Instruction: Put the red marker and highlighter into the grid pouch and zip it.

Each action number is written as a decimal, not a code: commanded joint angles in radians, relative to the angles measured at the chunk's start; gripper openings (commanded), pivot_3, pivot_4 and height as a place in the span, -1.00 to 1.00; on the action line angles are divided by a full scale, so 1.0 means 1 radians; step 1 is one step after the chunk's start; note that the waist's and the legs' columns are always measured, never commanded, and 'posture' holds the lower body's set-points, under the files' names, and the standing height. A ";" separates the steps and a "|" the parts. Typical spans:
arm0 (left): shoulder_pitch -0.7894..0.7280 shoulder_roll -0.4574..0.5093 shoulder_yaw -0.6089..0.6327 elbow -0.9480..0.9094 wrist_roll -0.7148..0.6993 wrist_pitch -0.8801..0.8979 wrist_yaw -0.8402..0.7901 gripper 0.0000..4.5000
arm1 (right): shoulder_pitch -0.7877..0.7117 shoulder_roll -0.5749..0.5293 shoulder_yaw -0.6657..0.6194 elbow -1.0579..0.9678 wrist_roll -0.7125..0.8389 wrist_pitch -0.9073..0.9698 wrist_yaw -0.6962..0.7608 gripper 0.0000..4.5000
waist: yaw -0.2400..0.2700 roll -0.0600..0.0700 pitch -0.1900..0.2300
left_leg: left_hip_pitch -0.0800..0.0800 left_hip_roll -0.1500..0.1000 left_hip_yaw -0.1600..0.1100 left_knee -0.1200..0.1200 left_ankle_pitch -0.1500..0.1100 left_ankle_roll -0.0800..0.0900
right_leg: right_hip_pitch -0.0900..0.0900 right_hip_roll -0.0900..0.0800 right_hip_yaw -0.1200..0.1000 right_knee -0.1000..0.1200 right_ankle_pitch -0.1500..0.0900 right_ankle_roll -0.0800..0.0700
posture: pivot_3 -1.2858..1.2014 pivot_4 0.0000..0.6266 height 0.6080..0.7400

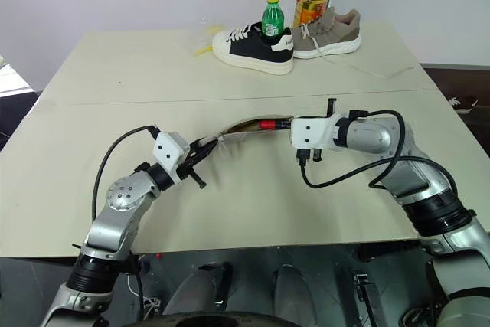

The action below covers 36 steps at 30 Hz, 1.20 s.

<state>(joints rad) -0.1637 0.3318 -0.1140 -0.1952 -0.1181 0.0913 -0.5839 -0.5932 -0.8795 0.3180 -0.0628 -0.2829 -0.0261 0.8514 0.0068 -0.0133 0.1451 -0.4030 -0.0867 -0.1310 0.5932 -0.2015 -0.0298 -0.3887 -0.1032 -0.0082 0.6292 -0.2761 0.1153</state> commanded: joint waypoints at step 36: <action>-0.190 -0.217 0.174 -0.049 -0.405 0.397 0.148 -1.00 | -0.025 0.481 -0.168 -0.174 0.605 0.778 -0.130 0.68 | -0.001 -0.001 -0.001 | -0.001 0.000 -0.002 0.001 0.000 0.000 | -0.001 0.001 0.001 0.002 0.000 0.000 | 0.03 -0.52 0.91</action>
<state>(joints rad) -0.3379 0.1106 0.0361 -0.2051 -0.4941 0.4936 -0.4382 -0.5870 -0.4147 0.1555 -0.2386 0.3325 0.7541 0.7625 0.0053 -0.0148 0.1441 -0.4035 -0.0872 -0.1328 0.5947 -0.2014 -0.0297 -0.3892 -0.1028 -0.0076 0.6306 -0.2756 0.1151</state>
